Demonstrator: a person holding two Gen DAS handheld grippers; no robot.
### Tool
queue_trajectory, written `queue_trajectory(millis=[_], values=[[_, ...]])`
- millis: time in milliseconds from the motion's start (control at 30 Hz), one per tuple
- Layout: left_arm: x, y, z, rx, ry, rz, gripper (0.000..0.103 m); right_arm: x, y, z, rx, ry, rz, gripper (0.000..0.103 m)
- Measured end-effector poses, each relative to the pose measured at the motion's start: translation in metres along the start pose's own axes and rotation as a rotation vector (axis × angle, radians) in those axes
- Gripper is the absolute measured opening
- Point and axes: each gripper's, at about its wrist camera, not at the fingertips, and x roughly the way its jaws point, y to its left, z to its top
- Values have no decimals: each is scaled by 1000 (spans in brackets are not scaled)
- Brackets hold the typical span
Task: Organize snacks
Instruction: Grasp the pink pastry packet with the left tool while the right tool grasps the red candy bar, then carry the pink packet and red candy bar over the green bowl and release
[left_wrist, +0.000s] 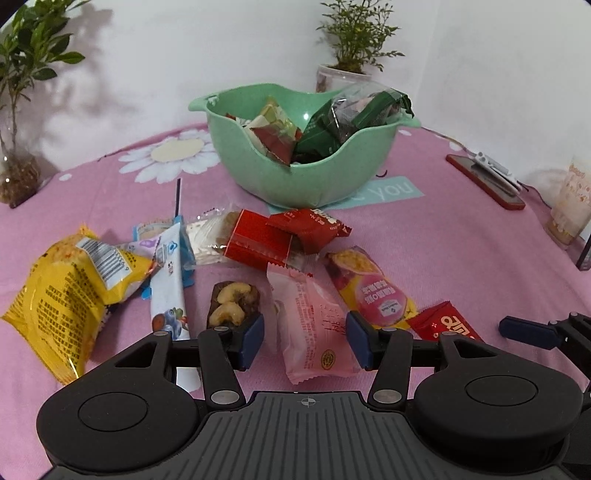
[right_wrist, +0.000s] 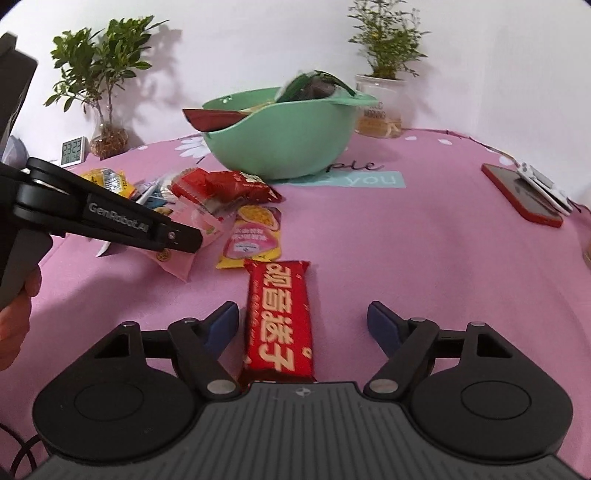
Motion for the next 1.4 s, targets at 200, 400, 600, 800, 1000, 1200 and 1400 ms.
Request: queue_trajectory(millis=[200,400,600,800,1000,1200,1400], values=[[3,-2,2,10,0,2,103,8,11,2,-48,-8,7,80],[11,-3,1,5,20,-19,103,7,9,1,-68,-24,6,70],[14,-16,0,79,7,24,103,5,4,1,-63,-39,3,40],[12,-14,1,59,14,15,103,1,5,-3,-63,-41,-8,40],[5,-14,-3,52,12,15,103,-3,6,-6,-59,-37,-17,43],[-22,-9,-7,54,-29,15,103,-13,12,-11,-66,-26,35,37],[-61,4,3,55,-103,27,102,-27,10,9,-8,-54,165,37]])
